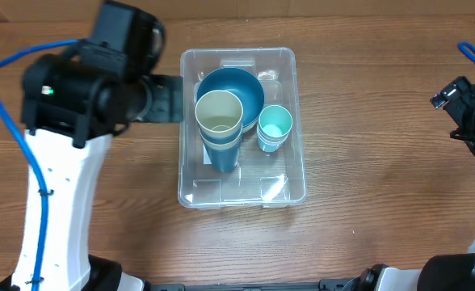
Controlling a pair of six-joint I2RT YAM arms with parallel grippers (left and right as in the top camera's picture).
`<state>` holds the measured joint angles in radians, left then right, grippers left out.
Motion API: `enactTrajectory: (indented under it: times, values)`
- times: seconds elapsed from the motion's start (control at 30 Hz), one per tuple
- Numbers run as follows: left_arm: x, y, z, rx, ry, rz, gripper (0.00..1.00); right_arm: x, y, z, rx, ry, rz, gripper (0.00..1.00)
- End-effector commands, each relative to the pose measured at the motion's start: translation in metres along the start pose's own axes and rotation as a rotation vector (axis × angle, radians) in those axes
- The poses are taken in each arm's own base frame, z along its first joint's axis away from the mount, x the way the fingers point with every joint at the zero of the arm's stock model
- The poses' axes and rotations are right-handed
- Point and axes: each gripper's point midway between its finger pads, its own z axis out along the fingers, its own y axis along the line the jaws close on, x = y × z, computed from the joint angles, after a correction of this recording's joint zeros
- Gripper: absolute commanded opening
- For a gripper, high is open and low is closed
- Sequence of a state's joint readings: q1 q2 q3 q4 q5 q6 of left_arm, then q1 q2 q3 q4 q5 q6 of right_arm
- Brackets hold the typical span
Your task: Pack container
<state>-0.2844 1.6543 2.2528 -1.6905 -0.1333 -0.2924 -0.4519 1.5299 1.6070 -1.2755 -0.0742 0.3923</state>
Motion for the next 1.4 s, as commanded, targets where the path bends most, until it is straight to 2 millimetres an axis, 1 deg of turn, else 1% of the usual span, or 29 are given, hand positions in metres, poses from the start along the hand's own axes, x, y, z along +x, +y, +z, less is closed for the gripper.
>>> enactTrajectory:
  times: [0.0, 0.13, 0.27, 0.4, 0.57, 1.37]
  values:
    - [-0.013, 0.059, -0.006, -0.141, -0.050, -0.141, 1.00, -0.004, 0.001, -0.004, -0.007, -0.020, 0.005, 1.00]
    - [-0.013, 0.107, -0.006, -0.189, -0.043, -0.283, 1.00, -0.004, 0.001, -0.004, -0.007, -0.020, 0.005, 1.00]
    - [-0.007, 0.145, -0.008, -0.214, -0.039, -0.409, 1.00, -0.004, 0.001, -0.004, -0.007, -0.020, 0.005, 1.00]
    - [-0.004, 0.162, -0.010, -0.236, -0.040, -0.459, 1.00, -0.004, 0.001, -0.004, -0.007, -0.020, 0.006, 1.00]
    - [-0.003, 0.165, -0.011, -0.244, -0.038, -0.449, 1.00, -0.004, 0.001, -0.004, -0.007, -0.020, 0.005, 1.00]
    - [-0.003, 0.165, -0.011, -0.243, -0.038, -0.449, 1.00, -0.004, 0.001, -0.004, -0.007, -0.019, 0.005, 1.00]
